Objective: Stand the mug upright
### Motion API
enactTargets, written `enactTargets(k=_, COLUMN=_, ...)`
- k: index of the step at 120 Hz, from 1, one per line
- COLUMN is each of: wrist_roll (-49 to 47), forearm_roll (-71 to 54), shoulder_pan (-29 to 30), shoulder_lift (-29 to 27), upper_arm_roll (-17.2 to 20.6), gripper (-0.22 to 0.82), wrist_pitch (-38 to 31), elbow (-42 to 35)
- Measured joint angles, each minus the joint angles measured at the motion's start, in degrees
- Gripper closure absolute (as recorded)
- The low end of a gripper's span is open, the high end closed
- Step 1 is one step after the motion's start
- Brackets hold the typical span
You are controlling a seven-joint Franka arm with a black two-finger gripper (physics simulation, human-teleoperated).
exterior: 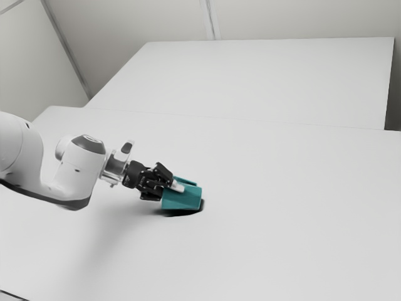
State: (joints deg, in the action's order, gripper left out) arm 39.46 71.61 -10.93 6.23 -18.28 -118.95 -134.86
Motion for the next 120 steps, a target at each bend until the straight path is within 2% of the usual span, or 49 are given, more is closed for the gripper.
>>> enactTargets(k=14, wrist_roll=1.12, forearm_roll=0.34, shoulder_pan=-0.03, shoulder_lift=0.03, upper_arm_roll=0.00, gripper=0.66, wrist_pitch=0.10, elbow=0.02)
enactTargets(k=42, wrist_roll=2.64, forearm_roll=0.32, shoulder_pan=-0.07, shoulder_lift=-0.10, upper_arm_roll=0.00, gripper=0.74, wrist_pitch=0.02, elbow=0.02)
enactTargets(k=77, wrist_roll=3.79, forearm_roll=0.22, shoulder_pan=-0.06, shoulder_lift=-0.68, upper_arm_roll=0.01, gripper=0.77, wrist_pitch=-0.08, elbow=0.02)
enactTargets(k=101, wrist_roll=4.39, forearm_roll=-0.43, shoulder_pan=0.06, shoulder_lift=-3.63, upper_arm_roll=0.38, gripper=0.78, wrist_pitch=-0.20, elbow=0.22)
enactTargets(k=120, wrist_roll=4.05, forearm_roll=-7.02, shoulder_pan=0.19, shoulder_lift=-3.42, upper_arm_roll=1.38, gripper=0.78, wrist_pitch=-0.91, elbow=5.08)
